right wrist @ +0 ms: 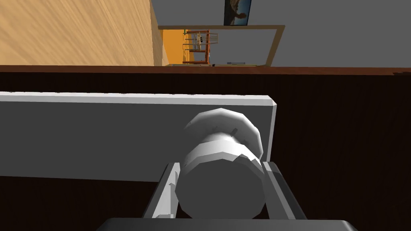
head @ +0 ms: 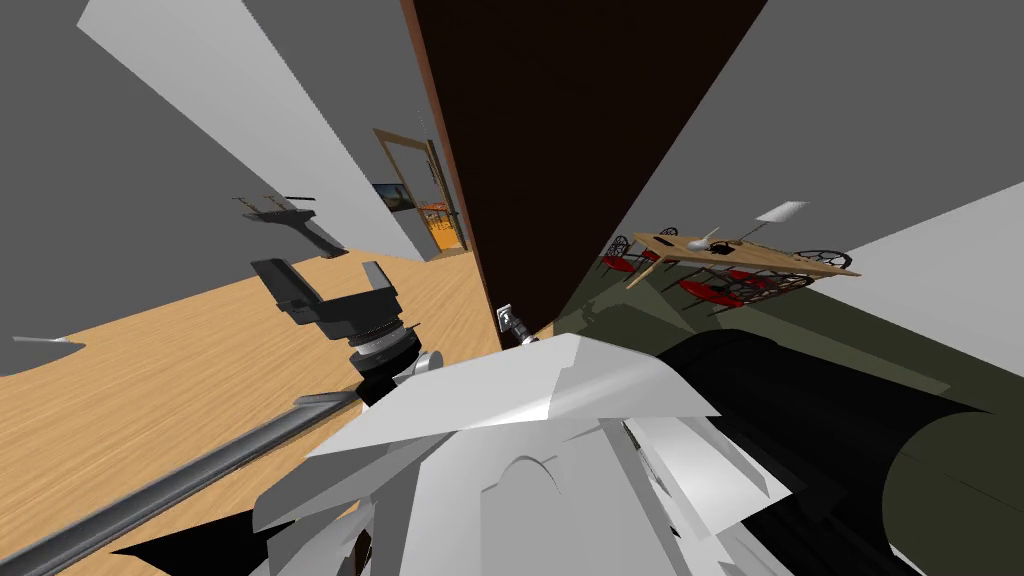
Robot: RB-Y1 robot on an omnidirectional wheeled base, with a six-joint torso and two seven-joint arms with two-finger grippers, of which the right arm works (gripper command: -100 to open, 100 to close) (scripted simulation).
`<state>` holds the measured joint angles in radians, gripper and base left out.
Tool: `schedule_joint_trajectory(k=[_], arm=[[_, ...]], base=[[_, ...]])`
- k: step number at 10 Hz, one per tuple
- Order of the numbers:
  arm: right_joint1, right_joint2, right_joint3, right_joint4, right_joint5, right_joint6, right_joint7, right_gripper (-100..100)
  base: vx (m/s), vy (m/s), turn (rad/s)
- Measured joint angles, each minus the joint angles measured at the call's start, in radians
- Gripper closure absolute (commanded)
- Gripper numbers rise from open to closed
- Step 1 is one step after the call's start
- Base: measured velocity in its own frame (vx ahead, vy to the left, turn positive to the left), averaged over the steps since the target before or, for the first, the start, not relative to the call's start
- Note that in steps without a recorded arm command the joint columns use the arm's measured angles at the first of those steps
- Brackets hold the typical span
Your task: Push the door open
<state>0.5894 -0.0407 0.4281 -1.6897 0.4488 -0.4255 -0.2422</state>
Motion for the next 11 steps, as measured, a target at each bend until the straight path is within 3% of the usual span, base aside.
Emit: schedule_joint_trajectory(k=[4,6,8,10,11], arm=[[0.021,0.053,0.002,-0.001,-0.007,0.01,0.039,100],[0.021,0.067,-0.005,-0.008,-0.01,0.012,0.046,100],[0.024,0.033,-0.016,-0.009,-0.02,0.013,0.045,100],[0.022,0.018,-0.036,-0.015,-0.032,0.014,0.046,100],[0.011,0.02,-0.05,-0.005,-0.039,0.012,0.047,100]], base=[[0.135,0.146,-0.175],[0.097,0.072,-0.059],[0.172,0.154,-0.136],[0.202,0.183,-0.131],[0.201,0.194,-0.104]])
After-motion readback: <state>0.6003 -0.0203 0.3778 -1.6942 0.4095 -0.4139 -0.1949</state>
